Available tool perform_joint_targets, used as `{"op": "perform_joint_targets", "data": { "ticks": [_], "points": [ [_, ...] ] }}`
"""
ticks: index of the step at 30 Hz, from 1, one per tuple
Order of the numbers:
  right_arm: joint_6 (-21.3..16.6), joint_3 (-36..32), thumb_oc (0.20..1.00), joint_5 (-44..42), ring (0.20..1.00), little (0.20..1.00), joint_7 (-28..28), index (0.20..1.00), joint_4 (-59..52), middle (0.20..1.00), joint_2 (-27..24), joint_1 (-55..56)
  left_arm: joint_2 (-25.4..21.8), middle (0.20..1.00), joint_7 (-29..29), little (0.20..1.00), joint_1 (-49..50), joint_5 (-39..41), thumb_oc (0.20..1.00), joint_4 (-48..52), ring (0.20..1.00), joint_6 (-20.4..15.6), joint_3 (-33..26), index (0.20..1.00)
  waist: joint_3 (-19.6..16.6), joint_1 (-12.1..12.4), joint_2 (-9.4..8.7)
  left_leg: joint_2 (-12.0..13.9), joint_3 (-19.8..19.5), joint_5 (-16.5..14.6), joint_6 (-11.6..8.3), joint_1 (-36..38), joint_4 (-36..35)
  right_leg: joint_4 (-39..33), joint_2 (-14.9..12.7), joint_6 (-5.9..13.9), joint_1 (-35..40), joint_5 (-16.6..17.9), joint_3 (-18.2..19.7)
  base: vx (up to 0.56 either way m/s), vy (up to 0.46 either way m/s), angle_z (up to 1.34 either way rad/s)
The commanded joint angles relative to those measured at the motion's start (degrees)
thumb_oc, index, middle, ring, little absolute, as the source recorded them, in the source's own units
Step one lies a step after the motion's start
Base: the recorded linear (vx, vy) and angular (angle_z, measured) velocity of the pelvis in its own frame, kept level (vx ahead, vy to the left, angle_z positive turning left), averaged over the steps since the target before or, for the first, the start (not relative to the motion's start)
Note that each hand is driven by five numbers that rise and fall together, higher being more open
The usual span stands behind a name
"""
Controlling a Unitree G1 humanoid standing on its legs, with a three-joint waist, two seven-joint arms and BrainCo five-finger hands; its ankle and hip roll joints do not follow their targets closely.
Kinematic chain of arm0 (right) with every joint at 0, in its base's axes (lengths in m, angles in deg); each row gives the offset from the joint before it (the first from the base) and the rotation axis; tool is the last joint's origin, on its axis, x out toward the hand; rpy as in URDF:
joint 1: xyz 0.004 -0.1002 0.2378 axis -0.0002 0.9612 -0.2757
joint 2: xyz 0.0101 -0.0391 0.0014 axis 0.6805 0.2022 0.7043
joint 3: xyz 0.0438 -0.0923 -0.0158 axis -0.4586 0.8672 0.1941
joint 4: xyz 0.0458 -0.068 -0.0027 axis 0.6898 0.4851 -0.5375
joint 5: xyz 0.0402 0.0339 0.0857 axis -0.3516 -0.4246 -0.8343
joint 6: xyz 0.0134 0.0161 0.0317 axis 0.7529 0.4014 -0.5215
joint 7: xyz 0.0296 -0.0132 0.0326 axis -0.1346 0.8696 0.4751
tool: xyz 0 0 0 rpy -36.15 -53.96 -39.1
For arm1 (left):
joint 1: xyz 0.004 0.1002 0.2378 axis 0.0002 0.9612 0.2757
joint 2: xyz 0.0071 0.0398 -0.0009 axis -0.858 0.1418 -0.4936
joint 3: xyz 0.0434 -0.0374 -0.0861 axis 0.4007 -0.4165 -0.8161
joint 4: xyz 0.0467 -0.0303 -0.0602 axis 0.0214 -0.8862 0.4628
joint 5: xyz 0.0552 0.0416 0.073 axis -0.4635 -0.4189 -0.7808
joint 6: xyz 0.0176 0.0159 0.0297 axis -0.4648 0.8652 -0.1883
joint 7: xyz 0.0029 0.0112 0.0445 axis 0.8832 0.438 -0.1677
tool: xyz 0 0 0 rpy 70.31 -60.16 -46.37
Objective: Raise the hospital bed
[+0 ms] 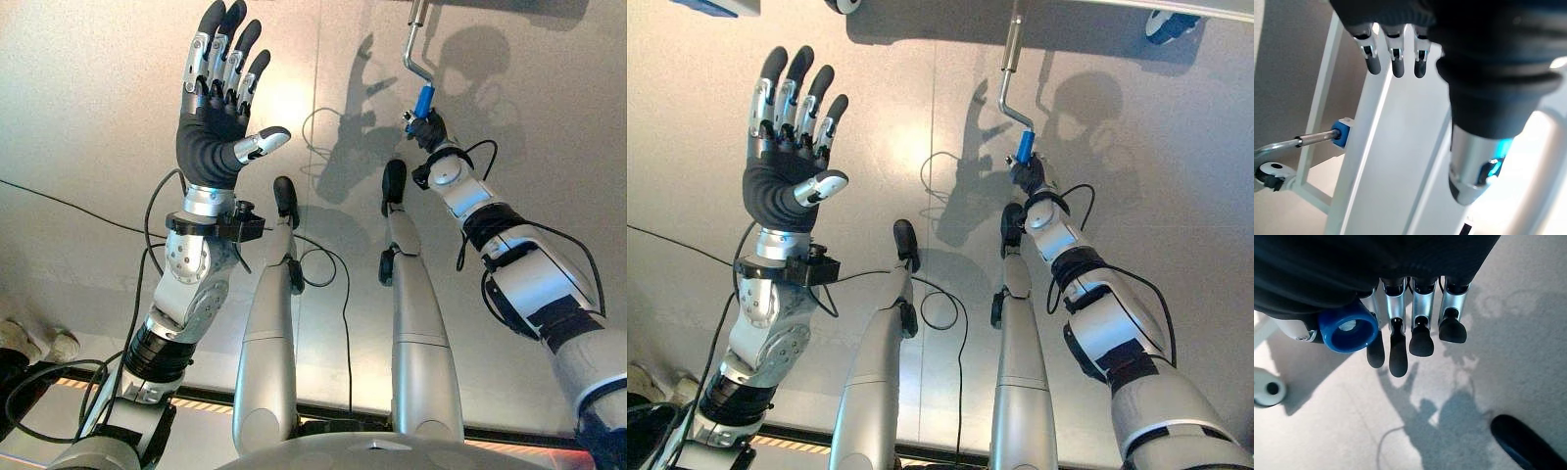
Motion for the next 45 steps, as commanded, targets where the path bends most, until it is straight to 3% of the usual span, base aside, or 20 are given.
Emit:
{"op": "perform_joint_targets", "data": {
  "ticks": [1, 7, 9, 12, 16, 21, 25, 32, 36, 45],
  "points": [
    [-12.6, 12.0, 0.2, 4.5, 0.2, 0.2, 7.3, 0.2, -17.6, 0.2, 15.5, -1.1, -2.5, 1.0, 0.9, 1.0, 3.3, -1.2, 1.0, 7.1, 1.0, -4.3, -0.7, 1.0, -0.2, 0.6, 3.22, -3.7, -1.1, -5.5, 2.45, -0.3, 5.0, 1.3, -1.3, 5.48, 2.2, -3.3, -2.4, 0.0, 0.007, -0.03],
    [-16.2, 8.3, 0.2, -2.4, 0.2, 0.2, 6.8, 0.2, -31.3, 0.2, 8.4, 3.2, -3.8, 1.0, 0.4, 1.0, 4.5, -2.2, 1.0, 7.3, 1.0, -5.3, -0.5, 1.0, -0.2, 0.0, 2.69, -3.7, -0.9, -5.5, 2.55, -0.3, 5.1, 1.1, -1.3, 5.6, 2.4, -3.1, -2.3, 0.0, 0.001, -0.01],
    [-14.7, 7.6, 0.2, 1.1, 0.2, 0.2, 6.1, 0.2, -29.8, 0.2, 7.0, 3.7, -4.3, 1.0, -0.1, 1.0, 5.1, -3.2, 1.0, 7.1, 1.0, -5.2, -1.1, 1.0, -0.2, -0.3, 2.3, -3.6, -0.7, -5.7, 2.54, -0.2, 5.2, 1.0, -1.3, 5.69, 2.4, -2.9, -2.3, 0.0, 0.0, 0.0],
    [-10.0, 4.7, 0.2, 6.2, 0.2, 0.2, 1.9, 0.2, -21.6, 0.2, 8.8, 2.8, -4.3, 1.0, -0.9, 1.0, 5.3, -2.8, 1.0, 7.1, 1.0, -4.7, -1.7, 1.0, -0.2, -0.7, 1.67, -3.5, -0.5, -5.8, 2.5, -0.6, 5.3, 0.2, -1.0, 5.68, 2.3, -2.6, -2.0, 0.0, 0.0, 0.0],
    [-7.9, -4.1, 0.2, -3.2, 0.2, 0.2, -4.1, 0.2, -1.3, 0.2, 12.9, 1.7, -2.7, 1.0, -1.0, 1.0, 4.2, -0.1, 1.0, 6.3, 1.0, -4.0, -0.7, 1.0, -0.2, -0.8, 1.69, -3.6, -1.1, -5.8, 2.53, -1.6, 5.9, 0.1, -1.1, 5.57, 2.1, -2.6, -2.5, 0.0, -0.001, 0.01],
    [-6.1, -7.4, 0.2, -7.4, 0.2, 0.2, -4.2, 0.2, 15.9, 0.2, 7.8, -1.8, -2.5, 1.0, -0.5, 1.0, 3.7, 0.9, 1.0, 6.1, 1.0, -3.1, 0.3, 1.0, -0.2, 0.0, 2.32, -4.0, -1.7, -6.2, 2.69, -2.8, 6.6, 0.6, -1.5, 5.68, 1.5, -2.8, -3.3, 0.01, 0.028, 0.13],
    [-4.5, -6.9, 0.2, -6.7, 0.2, 0.2, -2.9, 0.2, 21.8, 0.2, 5.1, -3.7, -2.7, 1.0, 0.1, 1.0, 2.8, 0.5, 1.0, 6.3, 1.0, -2.8, 0.6, 1.0, -0.2, 0.6, 2.6, -4.4, -1.8, -6.8, 3.03, -3.4, 7.2, 0.4, -1.8, 5.99, 1.4, -2.8, -3.1, 0.01, 0.053, 0.14],
    [-3.6, -5.0, 0.2, -4.5, 0.2, 0.2, -2.1, 0.2, 22.7, 0.2, 3.1, -4.9, -2.3, 1.0, 0.4, 1.0, 2.7, 0.3, 1.0, 6.3, 1.0, -2.5, 0.7, 1.0, -0.2, 1.8, 3.6, -5.0, -2.1, -7.6, 3.45, -5.0, 8.6, 0.9, -2.9, 6.21, 0.5, -3.2, -3.1, 0.02, 0.05, 0.02],
    [-4.8, 1.5, 0.2, 1.1, 0.2, 0.2, -0.1, 0.2, 15.8, 0.2, 6.9, -5.9, -1.7, 1.0, -0.2, 1.0, 2.5, -0.6, 1.0, 5.8, 1.0, -2.5, -0.5, 1.0, -0.2, 2.3, 3.61, -5.5, -1.8, -8.3, 3.76, -6.6, 10.4, 2.1, -3.2, 6.13, -0.7, -3.5, -2.6, 0.02, 0.053, 0.02],
    [-5.6, 9.5, 0.2, 10.0, 0.2, 0.2, 2.4, 0.2, 3.6, 0.2, 14.8, -5.5, -0.7, 1.0, -1.6, 1.0, 4.0, -0.9, 1.0, 6.0, 1.0, -2.7, -1.4, 1.0, -0.2, 1.8, 2.84, -5.2, -1.0, -8.4, 3.74, -6.0, 10.2, 1.7, -3.2, 5.98, -0.4, -3.3, -2.4, 0.01, 0.024, -0.02]
  ]
}}
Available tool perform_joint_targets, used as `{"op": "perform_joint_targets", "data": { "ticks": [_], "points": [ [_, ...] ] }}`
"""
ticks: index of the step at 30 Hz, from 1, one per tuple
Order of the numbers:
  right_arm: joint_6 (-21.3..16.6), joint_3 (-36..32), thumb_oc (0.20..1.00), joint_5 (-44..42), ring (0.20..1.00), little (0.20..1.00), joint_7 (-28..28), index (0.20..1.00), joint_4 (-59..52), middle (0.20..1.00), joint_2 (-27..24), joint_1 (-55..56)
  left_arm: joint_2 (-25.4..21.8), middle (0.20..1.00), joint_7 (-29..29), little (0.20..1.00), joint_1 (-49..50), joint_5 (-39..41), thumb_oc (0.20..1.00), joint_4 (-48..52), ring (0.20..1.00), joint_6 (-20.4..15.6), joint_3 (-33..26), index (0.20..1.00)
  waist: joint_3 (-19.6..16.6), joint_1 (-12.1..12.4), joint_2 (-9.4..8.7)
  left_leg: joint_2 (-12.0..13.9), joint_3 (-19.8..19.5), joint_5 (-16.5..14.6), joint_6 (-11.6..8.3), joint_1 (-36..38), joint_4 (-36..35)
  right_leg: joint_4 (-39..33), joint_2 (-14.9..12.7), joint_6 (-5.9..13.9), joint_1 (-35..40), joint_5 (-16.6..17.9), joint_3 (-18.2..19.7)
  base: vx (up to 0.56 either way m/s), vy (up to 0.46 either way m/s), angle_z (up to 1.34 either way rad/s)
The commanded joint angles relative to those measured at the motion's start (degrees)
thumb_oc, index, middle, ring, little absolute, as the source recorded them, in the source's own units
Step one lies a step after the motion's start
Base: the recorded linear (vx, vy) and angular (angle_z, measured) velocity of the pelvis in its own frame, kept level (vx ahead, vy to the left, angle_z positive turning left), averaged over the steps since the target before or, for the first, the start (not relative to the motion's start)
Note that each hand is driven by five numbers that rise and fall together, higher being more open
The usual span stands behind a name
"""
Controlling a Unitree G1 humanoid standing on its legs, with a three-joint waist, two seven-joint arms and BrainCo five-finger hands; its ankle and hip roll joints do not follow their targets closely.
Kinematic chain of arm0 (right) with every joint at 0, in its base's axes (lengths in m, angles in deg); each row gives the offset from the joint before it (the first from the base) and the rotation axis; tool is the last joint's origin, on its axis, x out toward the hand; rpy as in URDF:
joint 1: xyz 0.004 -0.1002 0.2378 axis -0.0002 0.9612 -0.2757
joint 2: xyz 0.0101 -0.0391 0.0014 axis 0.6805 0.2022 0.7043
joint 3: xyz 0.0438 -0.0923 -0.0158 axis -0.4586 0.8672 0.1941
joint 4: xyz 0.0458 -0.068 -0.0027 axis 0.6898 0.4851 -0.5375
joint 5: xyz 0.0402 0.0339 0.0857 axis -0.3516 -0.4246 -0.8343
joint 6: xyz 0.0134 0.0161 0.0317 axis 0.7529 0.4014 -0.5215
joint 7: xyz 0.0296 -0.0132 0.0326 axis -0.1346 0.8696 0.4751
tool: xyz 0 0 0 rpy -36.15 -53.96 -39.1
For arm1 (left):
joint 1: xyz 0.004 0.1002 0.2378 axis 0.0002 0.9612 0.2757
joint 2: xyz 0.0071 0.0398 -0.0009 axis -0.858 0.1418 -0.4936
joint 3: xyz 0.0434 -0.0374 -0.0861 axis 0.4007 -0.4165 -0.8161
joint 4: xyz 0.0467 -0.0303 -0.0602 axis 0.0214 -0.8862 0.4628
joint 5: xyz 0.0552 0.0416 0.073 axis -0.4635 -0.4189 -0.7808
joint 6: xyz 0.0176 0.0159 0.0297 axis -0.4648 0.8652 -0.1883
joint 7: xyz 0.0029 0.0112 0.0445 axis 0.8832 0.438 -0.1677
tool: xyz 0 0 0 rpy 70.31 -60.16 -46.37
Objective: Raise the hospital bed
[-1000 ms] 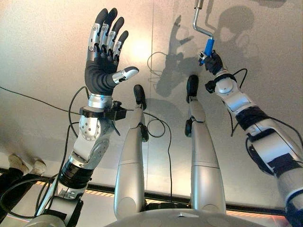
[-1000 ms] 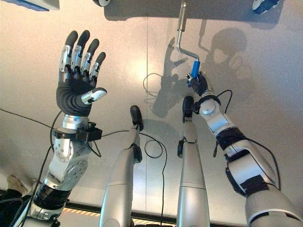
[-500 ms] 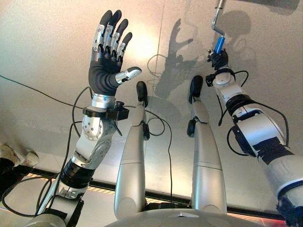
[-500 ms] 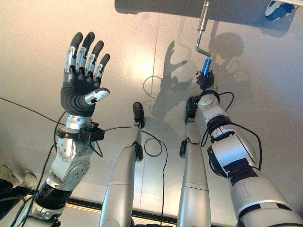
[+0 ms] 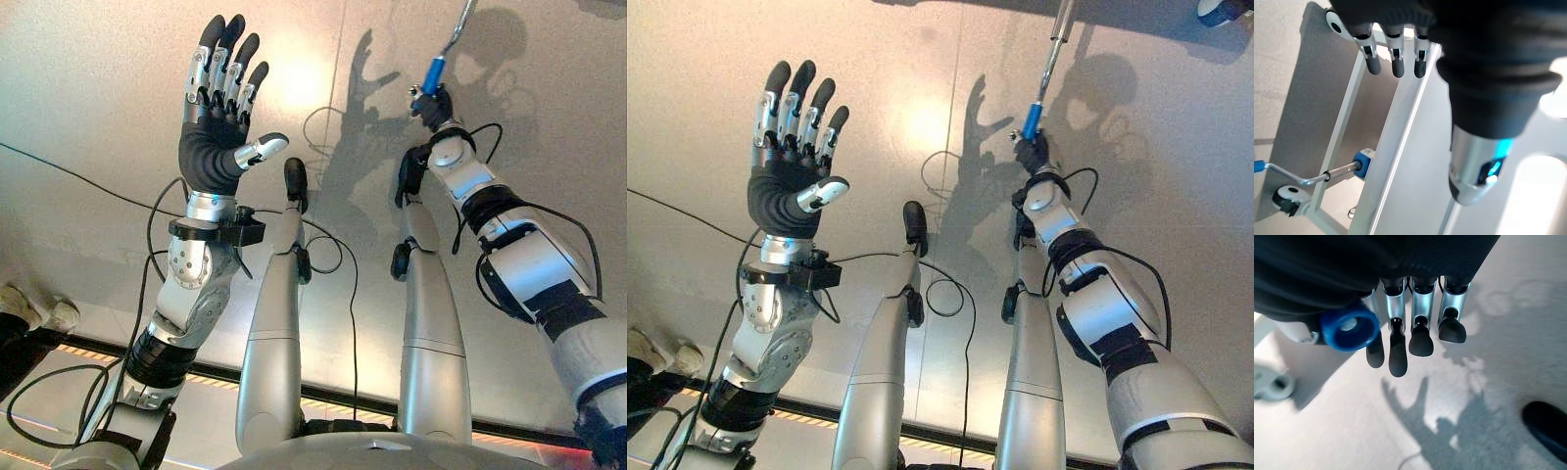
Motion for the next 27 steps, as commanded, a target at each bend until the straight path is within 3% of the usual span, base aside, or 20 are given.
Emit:
{"op": "perform_joint_targets", "data": {
  "ticks": [1, 7, 12, 15, 21, 27],
  "points": [
    [-3.1, 11.0, 0.2, 11.6, 0.2, 0.2, 5.8, 0.2, -5.4, 0.2, 12.8, 1.3, -1.5, 1.0, -0.6, 1.0, 2.9, -1.1, 1.0, 6.5, 1.0, -2.1, -1.5, 1.0, -0.2, 0.2, 1.36, -3.6, 2.4, -8.4, 3.64, 1.4, 6.5, -0.1, -1.1, 5.66, 4.1, -3.2, 0.5, 0.0, 0.008, -0.05],
    [-3.4, 13.2, 0.2, 16.5, 0.2, 0.2, 7.7, 0.2, -9.2, 0.2, 15.7, 2.3, -1.5, 1.0, -0.9, 1.0, 3.4, -0.8, 1.0, 6.9, 1.0, -2.2, -1.4, 1.0, -0.2, 0.0, 1.66, -3.5, 2.5, -8.2, 3.63, 1.5, 6.4, -0.5, -1.0, 5.65, 4.1, -2.9, 0.7, 0.0, 0.003, -0.06],
    [-5.7, 11.5, 0.2, 12.1, 0.2, 0.2, 7.4, 0.2, -19.0, 0.2, 14.7, 4.6, -1.9, 1.0, -1.1, 1.0, 3.8, -1.9, 1.0, 6.7, 1.0, -2.3, -1.7, 1.0, -0.2, -0.5, 1.44, -3.4, 2.6, -7.9, 3.54, 1.7, 6.2, -0.4, -0.9, 5.68, 4.1, -2.8, 0.7, 0.0, -0.001, -0.02],
    [-9.2, 7.4, 0.2, 4.2, 0.2, 0.2, 5.7, 0.2, -31.5, 0.2, 10.7, 9.1, -2.6, 1.0, -1.6, 1.0, 4.2, -2.6, 1.0, 6.6, 1.0, -2.8, -2.1, 1.0, -0.2, -1.3, 0.66, -3.3, 2.9, -7.7, 3.53, 2.5, 5.7, -0.8, -0.9, 5.75, 4.7, -2.6, 0.9, 0.0, 0.0, 0.0],
    [-16.7, -0.7, 0.2, -2.5, 0.2, 0.2, 3.9, 0.2, -58.1, 0.2, -4.4, 22.2, -5.9, 1.0, -0.8, 1.0, 5.1, -4.5, 1.0, 7.2, 1.0, -4.5, -2.1, 1.0, -0.2, -3.8, -0.75, -3.0, 3.5, -7.9, 3.56, 4.1, 5.6, -0.6, -0.5, 5.93, 5.8, -2.8, 1.1, 0.0, -0.006, 0.0],
    [-21.1, -8.7, 0.2, -6.6, 0.2, 0.2, 6.7, 0.2, -71.9, 0.2, -13.5, 34.0, -9.3, 1.0, 2.8, 1.0, 8.0, -3.8, 1.0, 8.8, 1.0, -5.7, -3.7, 1.0, -0.2, -5.1, -1.62, -2.8, 3.5, -7.5, 3.33, 6.6, 4.7, -1.8, -0.2, 6.19, 8.6, -2.5, 1.2, -0.02, -0.048, 0.03]
  ]
}}
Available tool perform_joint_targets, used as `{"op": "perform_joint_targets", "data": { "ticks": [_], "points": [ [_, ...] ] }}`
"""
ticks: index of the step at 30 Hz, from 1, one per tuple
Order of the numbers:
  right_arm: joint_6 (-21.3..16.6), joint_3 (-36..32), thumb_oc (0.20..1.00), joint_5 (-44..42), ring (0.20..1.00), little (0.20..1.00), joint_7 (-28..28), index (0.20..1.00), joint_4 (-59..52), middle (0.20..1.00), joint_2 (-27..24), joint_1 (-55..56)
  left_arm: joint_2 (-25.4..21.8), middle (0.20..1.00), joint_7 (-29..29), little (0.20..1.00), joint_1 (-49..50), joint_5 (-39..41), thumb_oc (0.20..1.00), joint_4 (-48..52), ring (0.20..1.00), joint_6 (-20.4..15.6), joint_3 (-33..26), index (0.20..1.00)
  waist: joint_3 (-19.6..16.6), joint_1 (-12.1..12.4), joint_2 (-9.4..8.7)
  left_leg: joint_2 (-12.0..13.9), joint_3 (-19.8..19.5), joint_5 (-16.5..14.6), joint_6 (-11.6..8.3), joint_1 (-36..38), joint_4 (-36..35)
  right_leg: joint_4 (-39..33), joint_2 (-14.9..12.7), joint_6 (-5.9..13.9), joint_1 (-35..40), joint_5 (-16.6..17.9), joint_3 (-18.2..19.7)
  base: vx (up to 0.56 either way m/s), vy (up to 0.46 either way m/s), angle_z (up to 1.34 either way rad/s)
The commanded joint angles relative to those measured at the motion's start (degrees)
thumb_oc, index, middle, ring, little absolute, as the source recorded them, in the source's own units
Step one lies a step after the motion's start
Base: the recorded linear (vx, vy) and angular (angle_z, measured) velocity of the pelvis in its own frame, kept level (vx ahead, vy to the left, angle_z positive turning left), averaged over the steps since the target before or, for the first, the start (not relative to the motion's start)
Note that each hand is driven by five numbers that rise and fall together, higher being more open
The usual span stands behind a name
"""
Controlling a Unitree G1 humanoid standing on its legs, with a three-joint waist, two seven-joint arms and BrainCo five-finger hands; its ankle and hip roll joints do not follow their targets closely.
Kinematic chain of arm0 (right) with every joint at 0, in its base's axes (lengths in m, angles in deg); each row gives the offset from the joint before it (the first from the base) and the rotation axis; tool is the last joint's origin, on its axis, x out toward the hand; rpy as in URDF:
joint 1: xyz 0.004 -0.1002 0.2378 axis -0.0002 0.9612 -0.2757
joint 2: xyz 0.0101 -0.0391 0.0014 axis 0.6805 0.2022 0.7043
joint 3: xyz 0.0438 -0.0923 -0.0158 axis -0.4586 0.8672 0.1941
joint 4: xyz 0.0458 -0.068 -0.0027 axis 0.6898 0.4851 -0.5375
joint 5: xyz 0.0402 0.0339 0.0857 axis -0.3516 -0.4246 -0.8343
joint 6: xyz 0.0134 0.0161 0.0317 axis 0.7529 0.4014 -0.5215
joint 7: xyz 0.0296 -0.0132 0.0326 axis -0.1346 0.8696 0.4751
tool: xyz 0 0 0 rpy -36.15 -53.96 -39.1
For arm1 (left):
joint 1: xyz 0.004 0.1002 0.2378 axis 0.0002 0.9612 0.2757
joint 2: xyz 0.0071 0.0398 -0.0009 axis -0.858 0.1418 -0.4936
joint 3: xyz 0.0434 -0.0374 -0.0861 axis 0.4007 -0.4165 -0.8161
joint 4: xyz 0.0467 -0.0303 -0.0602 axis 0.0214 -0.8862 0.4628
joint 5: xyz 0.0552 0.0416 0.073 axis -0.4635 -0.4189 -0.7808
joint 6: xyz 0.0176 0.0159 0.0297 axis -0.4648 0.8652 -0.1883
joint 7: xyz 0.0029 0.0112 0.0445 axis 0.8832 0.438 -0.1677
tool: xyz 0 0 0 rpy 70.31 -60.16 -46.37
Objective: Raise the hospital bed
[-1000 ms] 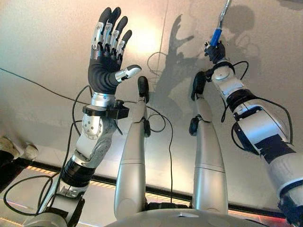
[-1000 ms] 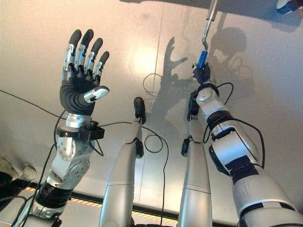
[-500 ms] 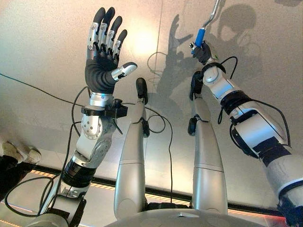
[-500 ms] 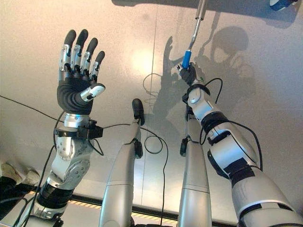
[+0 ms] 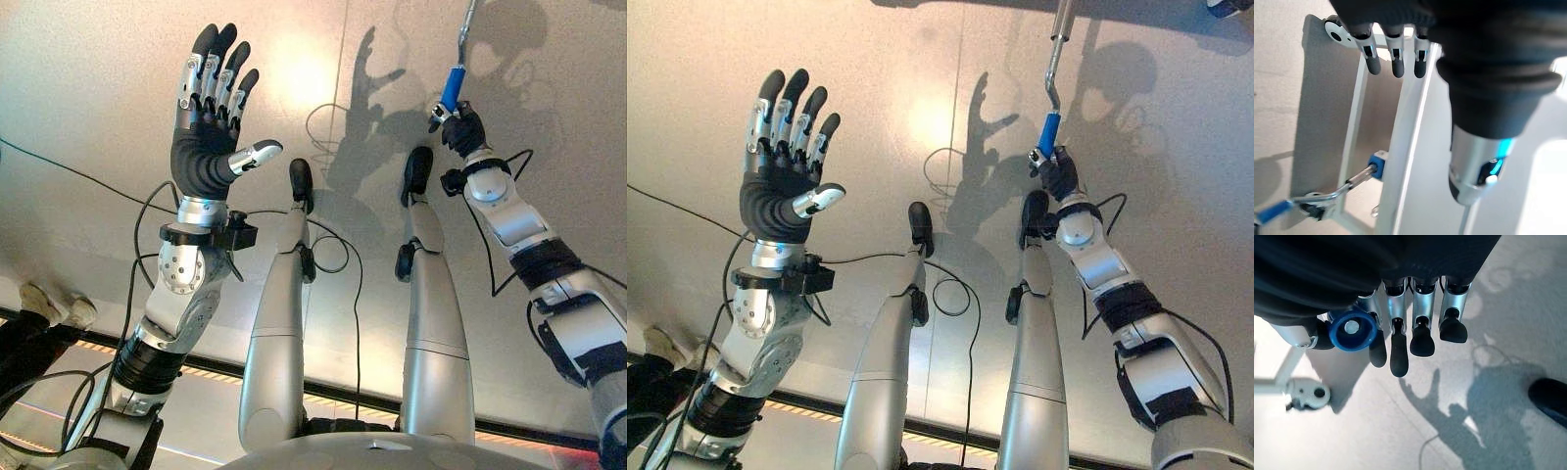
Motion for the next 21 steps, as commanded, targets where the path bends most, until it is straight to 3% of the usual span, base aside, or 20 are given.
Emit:
{"op": "perform_joint_targets", "data": {
  "ticks": [1, 7, 13, 17, 21],
  "points": [
    [-23.3, 3.3, 0.2, 3.1, 0.2, 0.2, 3.6, 0.2, -29.9, 0.2, 1.3, 4.8, -1.5, 1.0, 2.7, 1.0, 4.5, -2.6, 1.0, 8.4, 1.0, -4.7, -3.6, 1.0, -0.7, -4.6, -2.04, -3.1, 1.6, -6.7, 3.06, 5.0, 4.8, -1.8, -0.5, 6.13, 7.9, -2.3, 0.0, -0.01, -0.051, 0.05],
    [-24.9, 0.0, 0.2, -0.6, 0.2, 0.2, 4.1, 0.2, -32.5, 0.2, 1.9, 7.3, -1.7, 1.0, 2.8, 1.0, 6.6, -2.9, 1.0, 9.0, 1.0, -4.9, -4.9, 1.0, -0.7, -4.8, -1.75, -3.0, 1.4, -6.3, 2.83, 6.0, 3.9, -2.3, -0.3, 6.08, 8.8, -2.3, -0.2, -0.01, -0.038, -0.03],
    [-19.8, 2.2, 0.2, 7.2, 0.2, 0.2, 2.2, 0.2, -26.3, 0.2, 0.5, 4.4, -1.3, 1.0, 3.0, 1.0, 6.4, -3.1, 1.0, 9.3, 1.0, -4.5, -5.2, 1.0, -0.7, -4.6, -1.93, -2.9, 1.2, -6.3, 2.79, 5.8, 4.0, -2.6, -0.3, 5.98, 8.9, -2.1, -0.4, -0.01, -0.019, 0.0],
    [-16.3, 3.4, 0.2, 10.6, 0.2, 0.2, -0.1, 0.2, -17.0, 0.2, 4.0, 1.2, 0.3, 1.0, 2.4, 1.0, 6.2, -2.4, 1.0, 9.9, 1.0, -4.0, -5.0, 1.0, -0.7, -4.0, -1.82, -2.9, 1.1, -6.2, 2.88, 5.3, 3.9, -2.9, -0.4, 5.84, 8.7, -2.0, -0.6, 0.0, 0.0, 0.0],
    [-14.9, 3.7, 0.2, 7.9, 0.2, 0.2, -1.1, 0.2, -8.1, 0.2, 8.3, -1.1, 2.1, 1.0, 2.0, 1.0, 5.9, -0.8, 1.0, 9.3, 1.0, -3.8, -4.3, 1.0, -0.7, -3.5, -1.76, -3.0, 1.0, -6.2, 2.84, 4.9, 3.9, -2.8, -0.6, 5.81, 8.4, -1.9, -0.9, 0.0, 0.0, 0.0]
  ]
}}
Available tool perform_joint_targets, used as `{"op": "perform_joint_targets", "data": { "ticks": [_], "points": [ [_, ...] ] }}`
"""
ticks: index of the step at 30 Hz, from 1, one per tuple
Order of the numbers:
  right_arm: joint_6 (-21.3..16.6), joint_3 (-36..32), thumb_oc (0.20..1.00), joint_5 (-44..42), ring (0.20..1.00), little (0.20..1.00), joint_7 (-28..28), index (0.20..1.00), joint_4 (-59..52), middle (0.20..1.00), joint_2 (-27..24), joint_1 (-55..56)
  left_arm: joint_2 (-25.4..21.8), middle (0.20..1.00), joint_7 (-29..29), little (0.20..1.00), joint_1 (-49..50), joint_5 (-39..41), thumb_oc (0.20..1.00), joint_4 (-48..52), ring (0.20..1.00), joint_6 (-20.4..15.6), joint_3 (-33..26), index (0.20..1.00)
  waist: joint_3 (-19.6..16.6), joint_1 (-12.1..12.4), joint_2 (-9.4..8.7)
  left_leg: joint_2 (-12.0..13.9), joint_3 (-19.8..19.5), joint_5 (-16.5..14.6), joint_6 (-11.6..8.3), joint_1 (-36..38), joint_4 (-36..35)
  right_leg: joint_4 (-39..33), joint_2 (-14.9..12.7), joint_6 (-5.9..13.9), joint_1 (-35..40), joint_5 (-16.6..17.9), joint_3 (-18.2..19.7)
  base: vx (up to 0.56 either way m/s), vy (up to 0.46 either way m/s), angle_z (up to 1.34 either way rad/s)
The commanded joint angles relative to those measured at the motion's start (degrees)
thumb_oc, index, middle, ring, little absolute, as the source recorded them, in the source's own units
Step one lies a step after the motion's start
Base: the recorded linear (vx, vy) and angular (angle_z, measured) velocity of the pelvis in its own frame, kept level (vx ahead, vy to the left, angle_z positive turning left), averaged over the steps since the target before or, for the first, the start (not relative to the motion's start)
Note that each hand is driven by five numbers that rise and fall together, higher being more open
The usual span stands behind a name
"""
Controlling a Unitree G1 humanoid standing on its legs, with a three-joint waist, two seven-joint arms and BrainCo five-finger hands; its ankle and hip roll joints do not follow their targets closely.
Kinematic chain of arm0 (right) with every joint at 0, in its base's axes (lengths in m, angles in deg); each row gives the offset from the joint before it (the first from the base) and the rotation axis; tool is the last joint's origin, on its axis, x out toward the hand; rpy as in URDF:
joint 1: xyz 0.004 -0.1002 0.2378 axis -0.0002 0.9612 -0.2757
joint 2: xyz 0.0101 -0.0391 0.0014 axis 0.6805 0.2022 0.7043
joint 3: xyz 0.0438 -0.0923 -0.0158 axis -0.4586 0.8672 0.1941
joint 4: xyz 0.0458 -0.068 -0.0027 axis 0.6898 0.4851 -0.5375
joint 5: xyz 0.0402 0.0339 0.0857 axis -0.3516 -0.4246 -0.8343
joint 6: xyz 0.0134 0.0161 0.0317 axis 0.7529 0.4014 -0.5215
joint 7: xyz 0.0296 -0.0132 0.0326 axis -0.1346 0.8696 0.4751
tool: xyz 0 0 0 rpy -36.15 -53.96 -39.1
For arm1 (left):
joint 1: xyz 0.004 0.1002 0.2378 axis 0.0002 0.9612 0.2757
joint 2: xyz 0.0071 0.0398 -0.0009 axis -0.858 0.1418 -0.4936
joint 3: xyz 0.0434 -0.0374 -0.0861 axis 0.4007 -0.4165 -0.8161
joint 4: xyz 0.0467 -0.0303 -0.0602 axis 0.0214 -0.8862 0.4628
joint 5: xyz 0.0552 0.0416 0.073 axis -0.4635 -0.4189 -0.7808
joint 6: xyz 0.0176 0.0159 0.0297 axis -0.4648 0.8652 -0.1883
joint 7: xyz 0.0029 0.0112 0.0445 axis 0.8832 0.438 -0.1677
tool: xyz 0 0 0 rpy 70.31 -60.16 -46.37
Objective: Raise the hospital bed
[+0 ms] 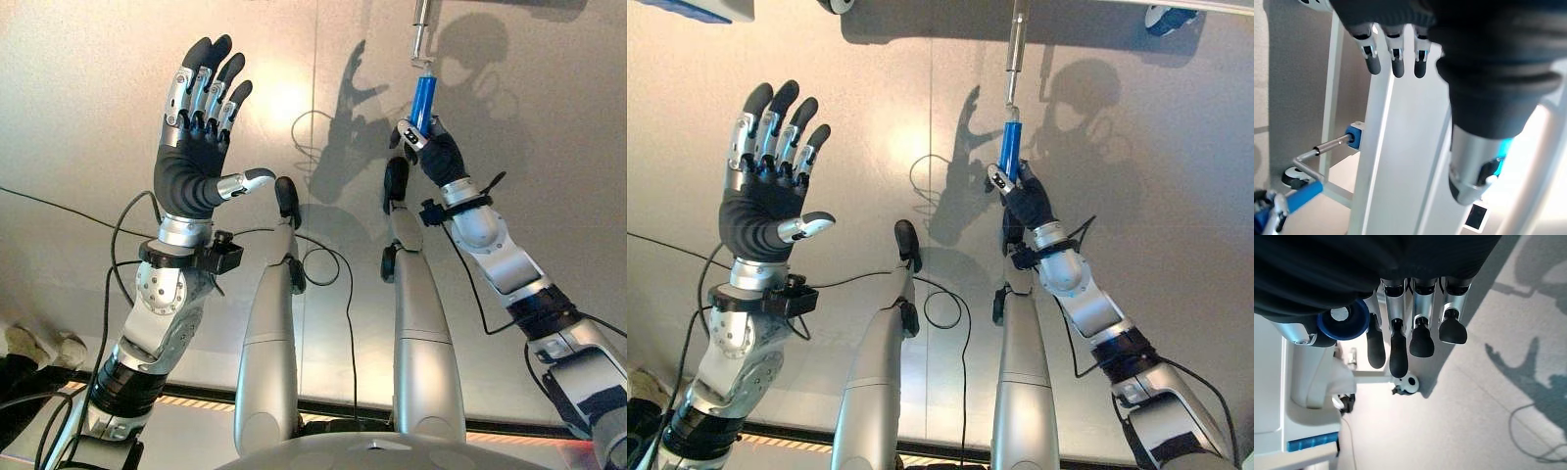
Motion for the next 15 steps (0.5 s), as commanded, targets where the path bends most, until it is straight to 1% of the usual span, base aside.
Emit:
{"op": "perform_joint_targets", "data": {
  "ticks": [1, 3, 4, 5, 6, 9, 12, 15],
  "points": [
    [0.4, 0.2, 0.2, -1.0, 0.2, 0.2, -2.0, 0.2, 6.0, 0.2, 2.0, -6.5, 0.5, 1.0, -0.2, 1.0, 1.3, 0.7, 1.0, 5.0, 1.0, -1.9, -1.8, 1.0, -0.6, 1.1, -0.93, -2.9, 0.8, -5.3, 2.55, 0.4, 4.6, -1.7, -0.5, 5.36, 3.8, -1.4, -0.7, 0.0, 0.0, 0.0],
    [1.2, 0.2, 0.2, -1.2, 0.2, 0.2, -2.6, 0.2, 11.3, 0.2, 3.1, -9.1, 0.5, 1.0, -0.2, 1.0, 1.4, 0.9, 1.0, 4.9, 1.0, -1.7, -1.9, 1.0, -0.6, 1.4, -0.85, -2.9, 0.8, -5.3, 2.51, 0.4, 4.5, -1.7, -0.6, 5.37, 3.8, -1.4, -0.8, 0.0, 0.0, 0.0],
    [1.1, 0.2, 0.2, -1.3, 0.2, 0.2, -2.6, 0.2, 11.4, 0.2, 3.1, -9.1, 0.5, 1.0, -0.2, 1.0, 1.4, 0.9, 1.0, 4.9, 1.0, -1.7, -1.9, 1.0, -0.6, 1.4, -0.86, -2.9, 0.8, -5.3, 2.51, 0.4, 4.5, -1.7, -0.6, 5.37, 3.8, -1.4, -0.8, 0.0, 0.0, 0.0],
    [3.0, 1.3, 0.2, -0.4, 0.2, 0.2, -3.5, 0.2, 18.5, 0.2, 3.9, -12.9, 0.6, 1.0, 0.0, 1.0, 0.8, 1.8, 1.0, 4.8, 1.0, -1.6, -1.4, 1.0, -0.6, 1.9, -0.79, -3.0, 0.7, -5.4, 2.5, 0.4, 4.6, -1.8, -0.7, 5.36, 4.0, -1.4, -1.0, 0.0, 0.0, 0.0],
    [3.5, 1.6, 0.2, 0.3, 0.2, 0.2, -3.9, 0.2, 20.6, 0.2, 4.0, -14.6, 0.7, 1.0, 0.0, 1.0, 0.7, 2.1, 1.0, 4.7, 1.0, -1.5, -1.2, 1.0, -0.6, 2.0, -0.74, -3.1, 0.7, -5.4, 2.5, 0.4, 4.6, -1.9, -0.7, 5.36, 4.1, -1.3, -1.0, 0.0, 0.0, 0.0],
    [4.2, 2.1, 0.2, -1.1, 0.2, 0.2, -4.4, 0.2, 28.8, 0.2, 6.0, -19.5, 1.1, 1.0, 0.0, 1.0, 0.0, 2.8, 1.0, 4.4, 1.0, -1.3, -0.5, 1.0, -0.6, 2.6, -0.54, -3.1, 0.5, -5.5, 2.53, 0.2, 4.7, -1.9, -0.8, 5.35, 4.0, -1.3, -1.2, 0.0, 0.0, 0.0],
    [4.1, 3.9, 0.2, -1.6, 0.2, 0.2, -4.1, 0.2, 32.3, 0.2, 7.4, -22.8, 1.0, 1.0, 0.1, 1.0, -1.0, 2.8, 1.0, 4.1, 1.0, -1.2, 0.1, 1.0, -0.6, 3.0, -0.39, -3.2, 0.4, -5.5, 2.53, 0.0, 4.8, -1.9, -0.9, 5.3, 3.9, -1.4, -1.2, 0.0, 0.003, 0.02],
    [4.2, 4.0, 0.2, -1.9, 0.2, 0.2, -3.8, 0.2, 32.9, 0.2, 8.0, -23.4, 1.3, 1.0, -0.2, 1.0, -1.0, 2.5, 1.0, 4.1, 1.0, -1.0, 0.2, 1.0, -0.6, 3.1, -0.32, -3.2, 0.3, -5.5, 2.58, -0.1, 5.0, -1.8, -0.9, 5.23, 3.9, -1.5, -1.3, 0.01, 0.024, 0.13]
  ]
}}
